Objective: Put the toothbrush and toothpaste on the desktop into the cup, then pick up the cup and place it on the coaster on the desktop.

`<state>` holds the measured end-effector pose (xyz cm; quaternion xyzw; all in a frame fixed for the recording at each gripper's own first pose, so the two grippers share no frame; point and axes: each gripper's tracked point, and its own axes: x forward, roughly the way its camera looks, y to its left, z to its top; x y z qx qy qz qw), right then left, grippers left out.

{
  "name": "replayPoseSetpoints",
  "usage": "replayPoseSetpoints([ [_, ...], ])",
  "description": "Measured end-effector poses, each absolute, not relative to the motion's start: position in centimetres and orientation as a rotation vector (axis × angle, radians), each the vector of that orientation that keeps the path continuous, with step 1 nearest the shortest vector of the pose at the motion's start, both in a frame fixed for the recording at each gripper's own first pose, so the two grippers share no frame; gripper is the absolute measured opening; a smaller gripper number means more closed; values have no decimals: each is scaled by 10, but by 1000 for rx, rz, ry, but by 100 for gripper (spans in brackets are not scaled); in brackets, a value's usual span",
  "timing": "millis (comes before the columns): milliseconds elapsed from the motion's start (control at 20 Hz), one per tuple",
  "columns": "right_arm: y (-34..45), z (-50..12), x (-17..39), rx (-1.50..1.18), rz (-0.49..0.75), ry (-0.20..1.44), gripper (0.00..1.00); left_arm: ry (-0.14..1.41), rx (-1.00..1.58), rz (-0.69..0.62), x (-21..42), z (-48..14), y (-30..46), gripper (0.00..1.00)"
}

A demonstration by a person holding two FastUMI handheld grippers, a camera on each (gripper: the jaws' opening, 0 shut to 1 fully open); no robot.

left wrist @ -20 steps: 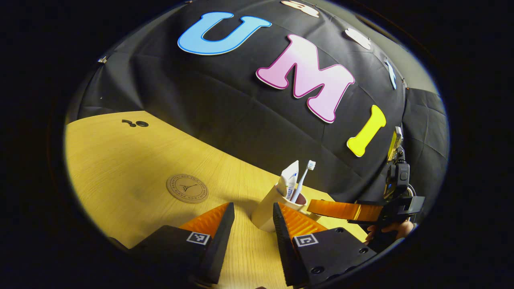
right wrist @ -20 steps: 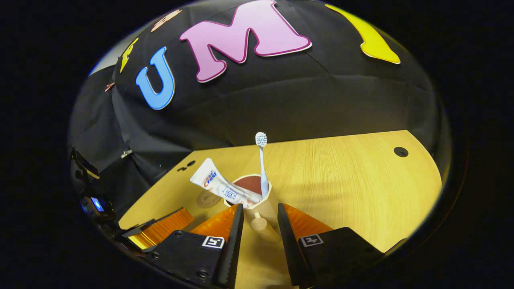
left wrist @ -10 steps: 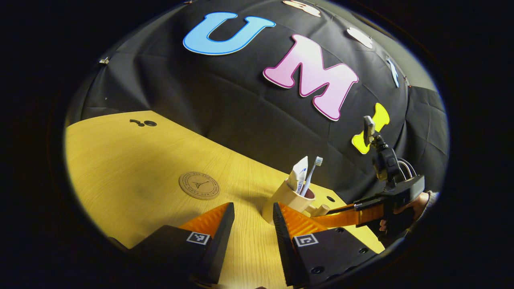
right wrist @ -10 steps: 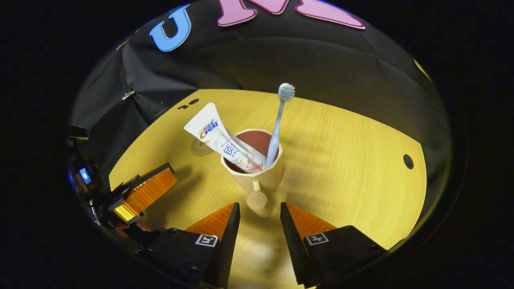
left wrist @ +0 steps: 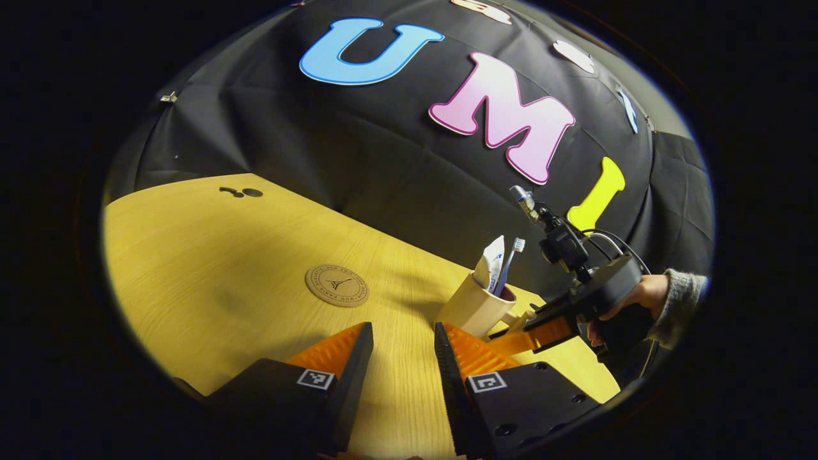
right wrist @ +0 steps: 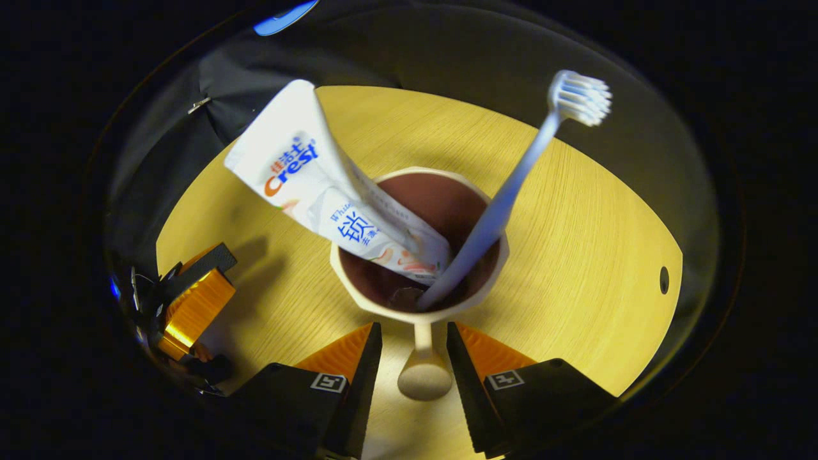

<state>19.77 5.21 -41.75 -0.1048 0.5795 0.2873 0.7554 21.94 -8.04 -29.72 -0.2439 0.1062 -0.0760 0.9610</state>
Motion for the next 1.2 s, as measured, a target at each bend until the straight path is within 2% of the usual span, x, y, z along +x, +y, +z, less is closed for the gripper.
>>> replayPoseSetpoints([
  [550, 54, -431, 206, -331, 608, 1346, 62, 228, -509, -133, 221, -306, -69, 62],
  [650, 54, -433, 207, -321, 600, 1353, 56, 228, -509, -130, 220, -306, -70, 62],
  [750, 54, -430, 209, -333, 611, 1341, 34, 230, -509, -128, 220, -307, -68, 61],
  [800, 54, -430, 209, -344, 622, 1334, 34, 230, -510, -128, 220, -308, -67, 62],
  [850, 54, -428, 209, -356, 628, 1323, 28, 231, -509, -126, 218, -308, -66, 62],
  [900, 54, -427, 211, -362, 629, 1312, 33, 229, -508, -126, 219, -308, -65, 62],
  [1200, 82, -409, 219, -317, 645, 1277, 33, 224, -512, -107, 212, -305, -53, 62],
])
